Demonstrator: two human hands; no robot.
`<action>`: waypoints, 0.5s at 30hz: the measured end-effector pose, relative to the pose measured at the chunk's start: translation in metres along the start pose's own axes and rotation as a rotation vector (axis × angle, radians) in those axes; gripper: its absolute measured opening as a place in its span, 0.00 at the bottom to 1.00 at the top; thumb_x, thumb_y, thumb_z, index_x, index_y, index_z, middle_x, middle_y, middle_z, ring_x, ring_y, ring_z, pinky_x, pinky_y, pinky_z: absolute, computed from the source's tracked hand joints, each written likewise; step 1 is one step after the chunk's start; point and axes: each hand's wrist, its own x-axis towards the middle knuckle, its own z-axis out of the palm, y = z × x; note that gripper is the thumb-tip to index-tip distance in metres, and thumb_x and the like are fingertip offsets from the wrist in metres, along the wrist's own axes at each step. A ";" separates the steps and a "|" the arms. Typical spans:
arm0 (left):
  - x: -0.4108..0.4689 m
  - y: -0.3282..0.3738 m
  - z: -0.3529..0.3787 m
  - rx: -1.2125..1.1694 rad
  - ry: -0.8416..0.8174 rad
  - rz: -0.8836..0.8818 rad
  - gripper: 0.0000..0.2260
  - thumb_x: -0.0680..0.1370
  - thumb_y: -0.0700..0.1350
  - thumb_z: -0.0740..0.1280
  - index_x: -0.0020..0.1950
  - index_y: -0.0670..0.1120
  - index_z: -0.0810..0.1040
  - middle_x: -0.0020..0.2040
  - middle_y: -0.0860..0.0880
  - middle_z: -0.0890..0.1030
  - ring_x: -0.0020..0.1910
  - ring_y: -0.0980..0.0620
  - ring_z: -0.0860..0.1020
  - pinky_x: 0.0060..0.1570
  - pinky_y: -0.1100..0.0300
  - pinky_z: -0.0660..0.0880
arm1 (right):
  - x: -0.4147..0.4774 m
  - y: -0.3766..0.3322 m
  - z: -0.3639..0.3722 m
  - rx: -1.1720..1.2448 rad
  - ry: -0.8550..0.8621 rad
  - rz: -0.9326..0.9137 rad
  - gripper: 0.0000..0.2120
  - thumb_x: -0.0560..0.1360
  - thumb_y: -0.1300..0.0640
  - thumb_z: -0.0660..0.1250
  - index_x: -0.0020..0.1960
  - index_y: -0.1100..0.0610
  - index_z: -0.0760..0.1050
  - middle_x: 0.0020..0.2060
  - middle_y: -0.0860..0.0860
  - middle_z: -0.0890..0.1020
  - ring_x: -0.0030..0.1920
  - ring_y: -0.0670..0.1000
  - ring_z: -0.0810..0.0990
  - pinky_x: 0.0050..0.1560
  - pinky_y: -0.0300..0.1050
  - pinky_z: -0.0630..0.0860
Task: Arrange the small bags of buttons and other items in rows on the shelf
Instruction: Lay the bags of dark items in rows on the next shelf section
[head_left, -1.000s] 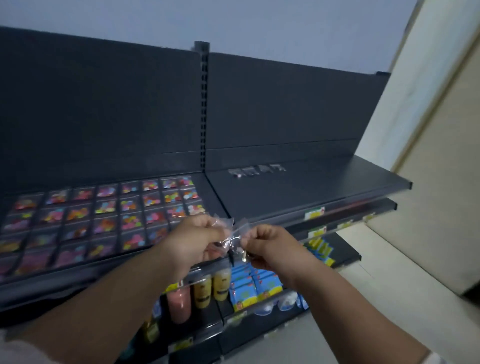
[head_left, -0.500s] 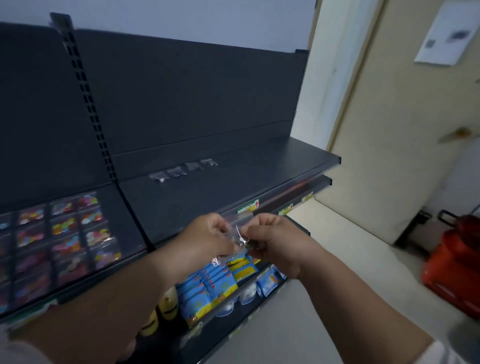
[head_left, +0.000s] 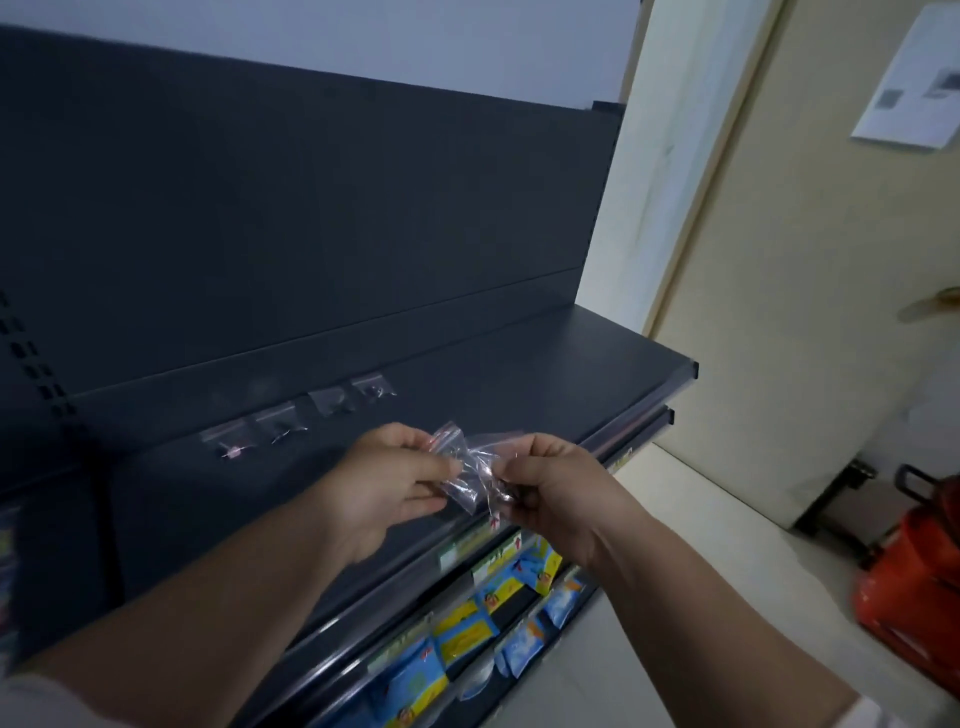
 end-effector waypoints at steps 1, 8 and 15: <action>0.009 0.003 0.000 -0.048 0.018 -0.010 0.11 0.71 0.34 0.71 0.51 0.41 0.75 0.46 0.41 0.84 0.44 0.45 0.83 0.45 0.54 0.79 | 0.010 -0.003 -0.002 0.000 -0.010 0.009 0.06 0.73 0.68 0.66 0.45 0.58 0.76 0.31 0.52 0.80 0.29 0.48 0.77 0.33 0.42 0.75; 0.069 0.011 0.009 -0.209 0.204 0.004 0.04 0.77 0.35 0.65 0.49 0.43 0.74 0.40 0.44 0.82 0.35 0.49 0.80 0.38 0.53 0.79 | 0.086 -0.020 -0.004 -0.015 -0.138 0.057 0.08 0.74 0.68 0.63 0.41 0.56 0.74 0.32 0.52 0.81 0.34 0.50 0.79 0.35 0.42 0.76; 0.135 0.010 0.014 -0.250 0.318 0.017 0.21 0.71 0.25 0.65 0.59 0.44 0.74 0.50 0.46 0.81 0.48 0.49 0.80 0.43 0.58 0.78 | 0.174 -0.035 -0.017 -0.050 -0.277 0.132 0.09 0.73 0.70 0.64 0.40 0.57 0.73 0.34 0.54 0.81 0.38 0.53 0.81 0.35 0.43 0.78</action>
